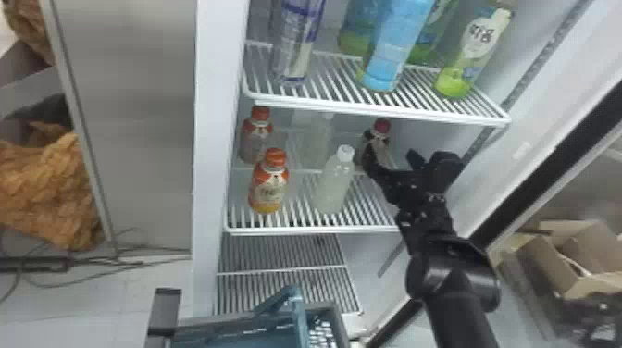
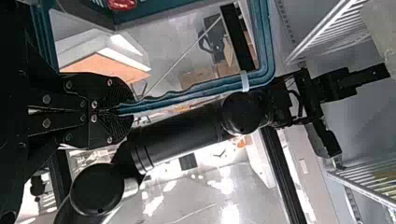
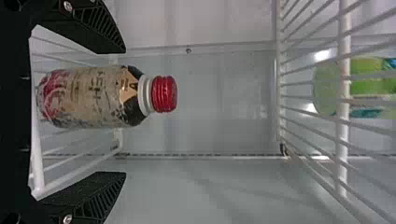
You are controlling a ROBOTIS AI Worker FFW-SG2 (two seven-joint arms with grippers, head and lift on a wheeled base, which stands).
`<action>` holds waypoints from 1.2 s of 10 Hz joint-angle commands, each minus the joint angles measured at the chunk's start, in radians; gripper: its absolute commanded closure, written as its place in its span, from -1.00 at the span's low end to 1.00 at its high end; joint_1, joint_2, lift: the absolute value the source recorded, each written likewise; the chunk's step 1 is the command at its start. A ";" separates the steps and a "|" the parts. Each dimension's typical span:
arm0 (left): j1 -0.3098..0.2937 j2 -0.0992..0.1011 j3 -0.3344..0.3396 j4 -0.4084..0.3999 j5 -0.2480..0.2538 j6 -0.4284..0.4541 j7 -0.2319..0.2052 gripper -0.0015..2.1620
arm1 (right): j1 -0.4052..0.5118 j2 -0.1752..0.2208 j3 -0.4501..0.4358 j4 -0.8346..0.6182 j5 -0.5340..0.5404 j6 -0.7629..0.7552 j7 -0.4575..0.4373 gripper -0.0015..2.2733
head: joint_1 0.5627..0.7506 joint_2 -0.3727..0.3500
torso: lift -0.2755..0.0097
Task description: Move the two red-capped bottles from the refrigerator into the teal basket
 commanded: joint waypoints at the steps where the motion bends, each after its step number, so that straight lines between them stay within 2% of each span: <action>1: -0.003 0.000 -0.003 0.000 0.002 -0.001 0.000 0.05 | -0.019 -0.003 0.015 0.029 0.003 0.005 0.001 -0.93 | 0.41 -0.94 | -0.67; 10: -0.006 -0.002 -0.005 0.000 0.002 0.004 0.000 0.05 | -0.117 -0.015 0.053 0.117 0.049 0.074 -0.002 -0.92 | 0.41 -0.94 | -0.67; 11: -0.006 0.000 -0.005 0.000 0.002 0.004 0.000 0.05 | -0.120 -0.017 0.053 0.117 0.055 0.086 -0.002 -0.82 | 0.41 -0.94 | -0.67; 12: -0.006 0.000 -0.005 0.000 0.002 0.004 0.000 0.05 | -0.120 -0.017 0.053 0.117 0.057 0.091 -0.002 -0.61 | 0.41 -0.94 | -0.67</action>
